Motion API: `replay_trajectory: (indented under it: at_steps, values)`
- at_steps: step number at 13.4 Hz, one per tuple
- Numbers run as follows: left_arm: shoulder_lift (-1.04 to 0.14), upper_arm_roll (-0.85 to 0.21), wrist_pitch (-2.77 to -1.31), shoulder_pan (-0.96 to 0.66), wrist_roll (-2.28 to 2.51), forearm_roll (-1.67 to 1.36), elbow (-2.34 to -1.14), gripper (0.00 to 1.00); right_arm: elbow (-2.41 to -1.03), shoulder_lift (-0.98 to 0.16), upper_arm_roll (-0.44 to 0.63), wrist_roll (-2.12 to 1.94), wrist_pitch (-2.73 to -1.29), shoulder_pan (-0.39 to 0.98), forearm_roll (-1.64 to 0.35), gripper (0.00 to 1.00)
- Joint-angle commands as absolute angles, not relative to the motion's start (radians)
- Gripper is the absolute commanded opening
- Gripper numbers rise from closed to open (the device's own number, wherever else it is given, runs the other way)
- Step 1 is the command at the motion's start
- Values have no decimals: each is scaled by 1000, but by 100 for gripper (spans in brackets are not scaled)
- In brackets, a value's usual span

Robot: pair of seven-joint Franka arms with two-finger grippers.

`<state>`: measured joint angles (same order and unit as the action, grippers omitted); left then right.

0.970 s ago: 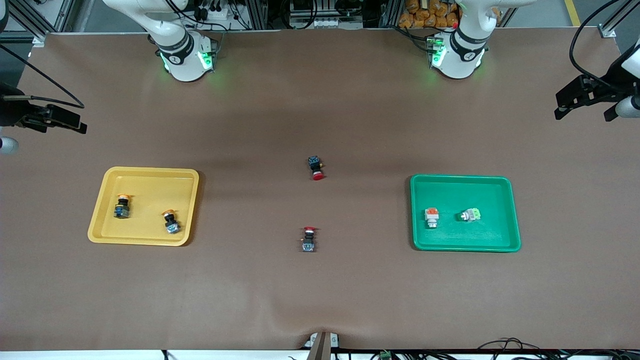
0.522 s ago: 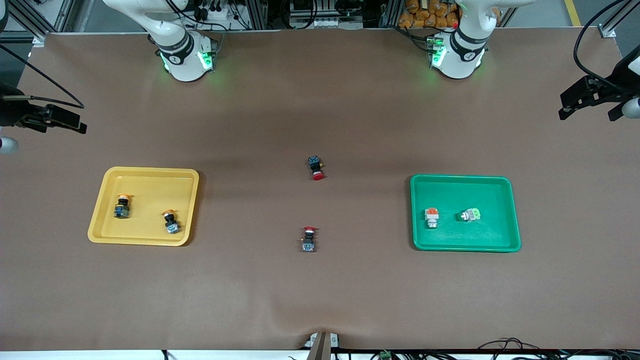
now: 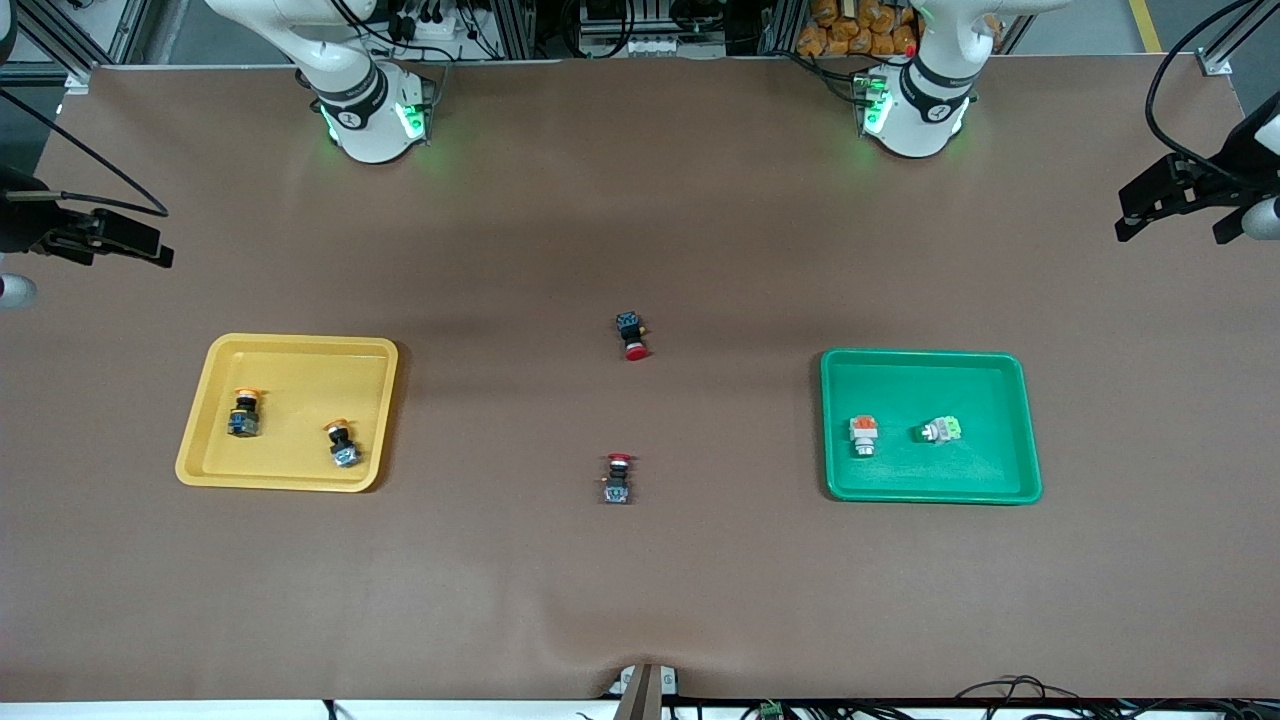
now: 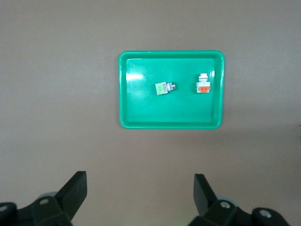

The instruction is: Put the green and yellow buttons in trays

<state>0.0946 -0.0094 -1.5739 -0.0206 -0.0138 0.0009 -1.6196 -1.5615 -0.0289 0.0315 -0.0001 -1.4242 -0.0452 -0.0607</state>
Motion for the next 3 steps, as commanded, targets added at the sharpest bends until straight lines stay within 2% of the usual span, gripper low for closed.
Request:
replay_trajectory:
  at_steps: [1, 3]
  values:
    - [86, -11, -1559, -14, -21, -25, -1603, 100, -1569, -17, 26, 17, -1422, -49, -54, 100]
    - [80, -12, -1559, -17, -20, -25, -1598, 100, -1569, -18, 26, 17, -1422, -52, -54, 100]
